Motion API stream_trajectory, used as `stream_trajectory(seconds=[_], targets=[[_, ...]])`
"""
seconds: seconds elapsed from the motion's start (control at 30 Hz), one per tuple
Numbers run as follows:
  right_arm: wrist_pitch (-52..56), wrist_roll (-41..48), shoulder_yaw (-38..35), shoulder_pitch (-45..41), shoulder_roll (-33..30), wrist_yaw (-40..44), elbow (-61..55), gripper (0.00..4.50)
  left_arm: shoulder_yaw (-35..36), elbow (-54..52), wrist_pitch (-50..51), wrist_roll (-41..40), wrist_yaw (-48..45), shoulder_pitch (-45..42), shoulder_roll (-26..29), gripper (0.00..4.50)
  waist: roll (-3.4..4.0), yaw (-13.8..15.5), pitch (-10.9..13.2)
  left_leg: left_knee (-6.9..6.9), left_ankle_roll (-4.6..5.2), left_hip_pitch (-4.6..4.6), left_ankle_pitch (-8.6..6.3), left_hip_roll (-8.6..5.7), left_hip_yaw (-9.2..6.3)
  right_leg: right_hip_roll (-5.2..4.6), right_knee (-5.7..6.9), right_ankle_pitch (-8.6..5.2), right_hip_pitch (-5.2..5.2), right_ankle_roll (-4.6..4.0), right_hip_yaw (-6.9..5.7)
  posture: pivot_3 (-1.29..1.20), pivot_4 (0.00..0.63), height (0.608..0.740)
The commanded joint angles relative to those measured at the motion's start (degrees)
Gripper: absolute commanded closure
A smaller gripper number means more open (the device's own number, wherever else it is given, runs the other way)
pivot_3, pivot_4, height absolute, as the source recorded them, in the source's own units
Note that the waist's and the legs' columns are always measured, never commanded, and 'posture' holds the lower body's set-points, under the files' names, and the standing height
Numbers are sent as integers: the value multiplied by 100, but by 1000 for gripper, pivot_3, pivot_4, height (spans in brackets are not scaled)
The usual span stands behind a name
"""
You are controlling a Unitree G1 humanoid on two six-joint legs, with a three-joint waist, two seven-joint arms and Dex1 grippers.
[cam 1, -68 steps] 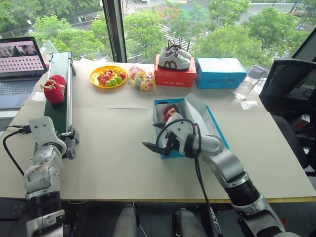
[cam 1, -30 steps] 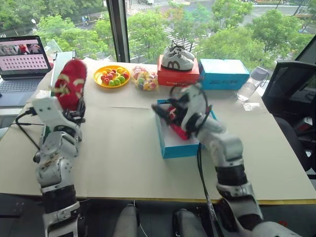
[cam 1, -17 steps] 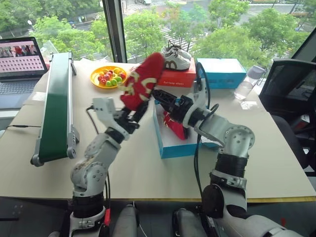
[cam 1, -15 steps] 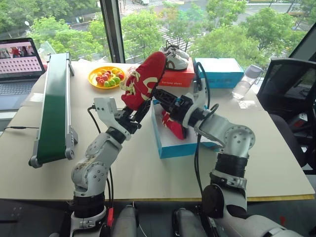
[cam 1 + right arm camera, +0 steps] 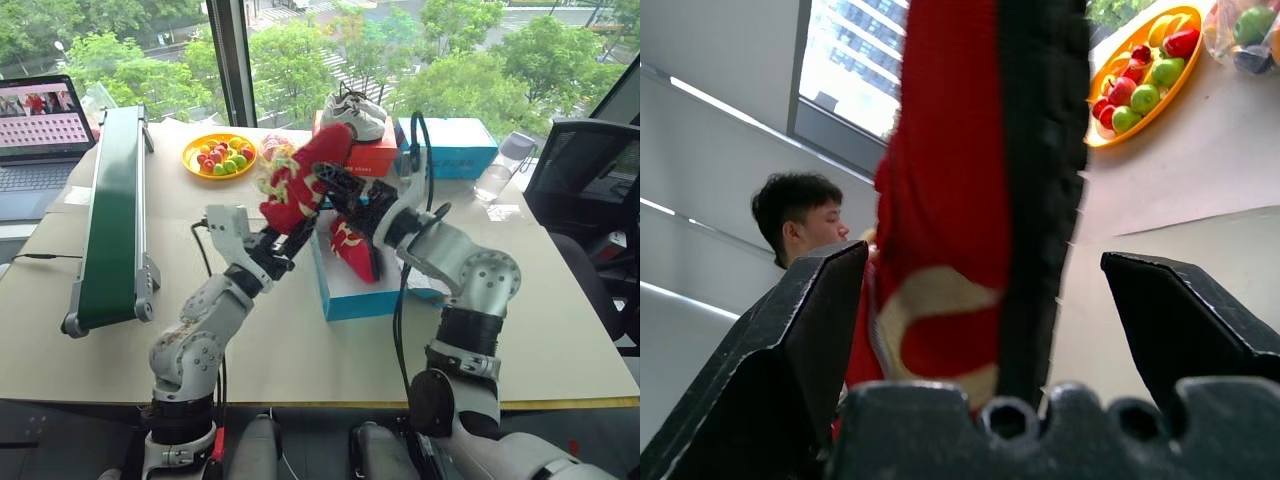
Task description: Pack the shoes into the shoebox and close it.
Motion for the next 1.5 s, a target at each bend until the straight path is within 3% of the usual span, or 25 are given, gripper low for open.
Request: stream_trajectory(seconds=[0.03, 0.37, 0.47, 0.77, 0.93, 1.07, 1.23, 1.5], targets=[[-150, 201, 57, -22, -145, 77, -90, 0, 132, -170, -68, -142, -110, -96, 130, 1634, 1, -7, 1, -1, 0, -1, 0, 0, 0, 0, 0, 0, -3, 0, 0, 0, 150, 740], [-338, 151, 208, -13, -233, 21, -5, 0, -245, -354, -17, -197, -50, -67, 29, 1634, 1, 4, 1, -1, 0, -2, 0, 0, 0, 0, -1, 0, -2, 0, 2, 0, 150, 740], [-385, 158, 237, 16, -236, -49, -7, 718, -286, -311, -59, -77, 3, -56, 59, 1690, 1, 4, 1, -2, 1, -2, 0, 0, 1, 0, -1, 0, -3, 0, 2, 0, 150, 740], [-449, 91, 382, 21, -275, -51, -54, 3702, -481, -213, -201, 314, -68, -13, 285, 1690, 2, 5, 1, -2, 1, -2, 0, 0, 1, 0, -2, 0, -4, 0, 2, 0, 150, 740], [-817, -62, 284, -52, -310, -197, 4, 3725, -710, -241, -246, 611, -250, 95, 509, 18, 4, 3, 2, -4, 1, -2, 0, 0, 1, -1, -4, 0, -5, 0, 2, 0, 150, 740], [-1188, -470, 261, -203, -602, -257, 193, 3725, -749, -258, -275, 761, -478, 248, 796, 18, 6, 13, 4, -4, 1, -3, 0, 0, 1, -1, -4, 0, -5, 0, 2, 0, 150, 740], [-51, -1196, 1161, -551, -1994, 339, 684, 3725, -654, -140, -435, 1095, -819, 570, 1405, 18, 20, 11, 12, -9, 1, -5, 0, 0, 3, -4, -9, -1, -10, -2, 2, 0, 150, 740], [815, -2064, 2557, -807, -2965, 1758, 959, 3725, -685, -50, -558, 1245, -839, 631, 1254, 18, 24, -3, 13, -17, 11, -5, -7, 2, 6, 0, -11, -8, -16, -10, 10, 0, 150, 740]])
